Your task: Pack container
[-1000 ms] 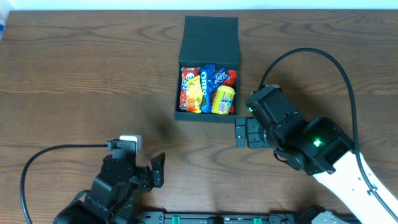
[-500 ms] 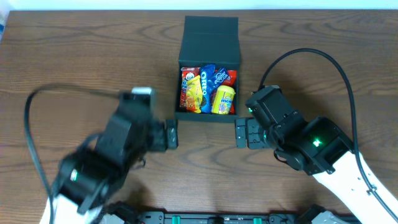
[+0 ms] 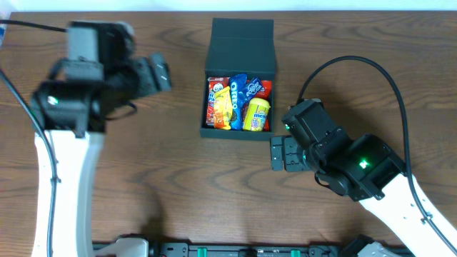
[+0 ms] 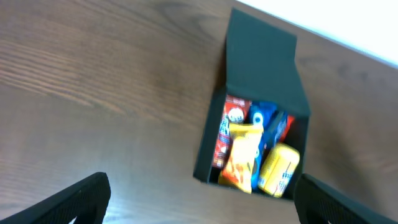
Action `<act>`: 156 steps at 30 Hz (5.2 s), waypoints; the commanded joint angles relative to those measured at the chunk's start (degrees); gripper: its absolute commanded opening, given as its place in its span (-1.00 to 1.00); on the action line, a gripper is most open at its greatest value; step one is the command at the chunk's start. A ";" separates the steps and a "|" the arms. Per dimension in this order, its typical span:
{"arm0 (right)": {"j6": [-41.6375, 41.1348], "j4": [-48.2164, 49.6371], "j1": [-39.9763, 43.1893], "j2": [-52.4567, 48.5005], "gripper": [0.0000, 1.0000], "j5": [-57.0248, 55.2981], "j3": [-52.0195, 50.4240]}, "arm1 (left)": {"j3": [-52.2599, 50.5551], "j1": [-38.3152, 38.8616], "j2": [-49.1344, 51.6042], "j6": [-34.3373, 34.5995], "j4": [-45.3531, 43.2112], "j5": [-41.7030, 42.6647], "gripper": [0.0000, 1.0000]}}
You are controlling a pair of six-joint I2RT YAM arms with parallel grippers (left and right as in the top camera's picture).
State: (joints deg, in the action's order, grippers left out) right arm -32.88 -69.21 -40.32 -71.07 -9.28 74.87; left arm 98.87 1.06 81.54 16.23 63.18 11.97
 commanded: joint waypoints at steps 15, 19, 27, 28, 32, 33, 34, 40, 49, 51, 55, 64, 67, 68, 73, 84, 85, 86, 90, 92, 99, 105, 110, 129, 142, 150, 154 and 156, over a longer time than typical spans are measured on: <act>-0.94 1.44 -0.37 0.63 0.98 -1.29 0.00 | 1.33 -11.72 34.12 2.16 -22.12 44.41 0.91; -0.94 2.32 -0.37 0.63 0.99 -1.31 0.00 | 1.38 -10.86 39.52 7.93 -30.80 45.90 0.91; -0.94 4.59 -0.37 0.63 0.99 -2.56 0.00 | 1.38 -7.06 47.08 16.31 -45.59 46.53 0.91; -0.94 4.74 -0.37 0.63 0.99 -2.56 0.00 | 1.38 -6.29 47.76 16.50 -46.23 46.34 0.91; -0.94 4.92 -0.37 0.63 0.98 -2.56 0.00 | 1.38 -3.41 50.01 16.59 -47.41 44.61 0.91; -0.94 4.92 -0.37 0.63 0.98 -2.56 0.00 | 1.38 -2.67 50.38 16.59 -47.50 44.15 0.91; -0.94 4.92 -0.37 0.63 0.99 -2.56 0.00 | 1.38 -1.99 50.77 16.59 -47.58 43.54 0.91; -0.94 4.90 -0.37 0.63 0.99 -2.54 0.00 | 1.38 0.98 51.67 16.57 -48.39 41.20 0.91; -0.94 4.66 -0.37 0.63 0.98 -2.54 0.00 | 1.38 3.74 51.76 16.57 -53.20 41.62 0.91; -0.94 4.66 -0.37 0.63 0.98 -2.54 0.00 | 1.38 4.22 51.76 15.91 -53.72 41.90 0.91; -0.94 4.66 -0.37 0.63 0.99 -2.56 0.00 | 1.38 4.90 51.76 12.46 -56.65 46.05 0.91; -0.94 4.72 -0.37 0.61 0.99 -2.99 0.00 | 1.40 4.96 51.76 9.03 -64.67 56.13 0.91; -0.94 4.70 -0.37 0.61 0.99 -3.65 0.00 | 1.40 4.96 51.74 8.39 -66.34 59.54 0.91; -0.94 4.70 -0.37 0.61 0.99 -4.09 0.00 | 1.40 4.96 51.74 7.80 -66.84 60.74 0.91; -0.94 4.72 -0.37 0.61 0.98 -4.48 0.00 | 1.40 4.96 50.62 5.92 -66.31 62.01 0.91; -0.94 4.76 -0.37 0.61 0.99 -5.57 0.00 | 1.38 4.98 42.05 -0.63 -59.49 59.52 0.91; -0.94 4.74 -0.37 0.61 0.98 -5.57 0.00 | 1.38 4.98 41.05 -2.60 -56.76 58.29 0.92; -0.94 4.74 -0.37 0.61 0.99 -5.62 0.00 | 1.38 5.01 40.00 -5.03 -53.62 56.81 0.91; -0.94 4.92 -0.37 0.61 0.99 -5.99 -0.04 | 1.38 5.22 35.67 -15.67 -40.61 52.00 0.91; -0.94 5.29 -0.37 0.61 0.99 -5.99 -0.15 | 1.38 5.38 34.32 -18.84 -36.65 50.18 0.91; -0.96 5.86 -0.37 0.61 0.99 -5.92 -1.05 | 1.38 5.44 33.20 -20.96 -32.85 47.56 0.91; -0.96 5.99 -0.37 0.61 0.99 -5.95 -1.55 | 1.38 5.44 33.20 -21.51 -31.36 43.41 0.91; -0.94 6.32 -0.37 0.61 0.98 -5.97 -1.55 | 1.38 5.46 33.18 -23.10 -28.24 43.30 0.91; -0.94 6.82 -0.37 0.61 0.98 -6.82 -1.55 | 1.38 5.44 23.52 -26.08 -14.62 38.60 0.91; -0.96 7.10 -0.37 0.61 0.98 -4.26 -1.55 | 1.38 5.46 14.62 -28.30 -2.80 31.89 0.91; -0.02 10.49 -0.39 -1.01 0.99 -2.56 -1.55 | 0.66 5.51 7.28 -28.28 7.15 21.11 0.91; 4.24 16.22 -0.37 -4.92 0.98 2.51 -1.55 | -2.78 5.77 2.25 -28.20 8.55 15.98 0.91; 4.72 18.27 -0.37 -8.39 0.98 2.69 -1.55 | -7.02 5.75 -1.53 -27.34 7.50 14.64 0.91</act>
State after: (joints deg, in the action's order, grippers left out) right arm -30.52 -51.92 -40.32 -75.92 -8.86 73.60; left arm 95.74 6.55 83.35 -10.96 70.83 31.27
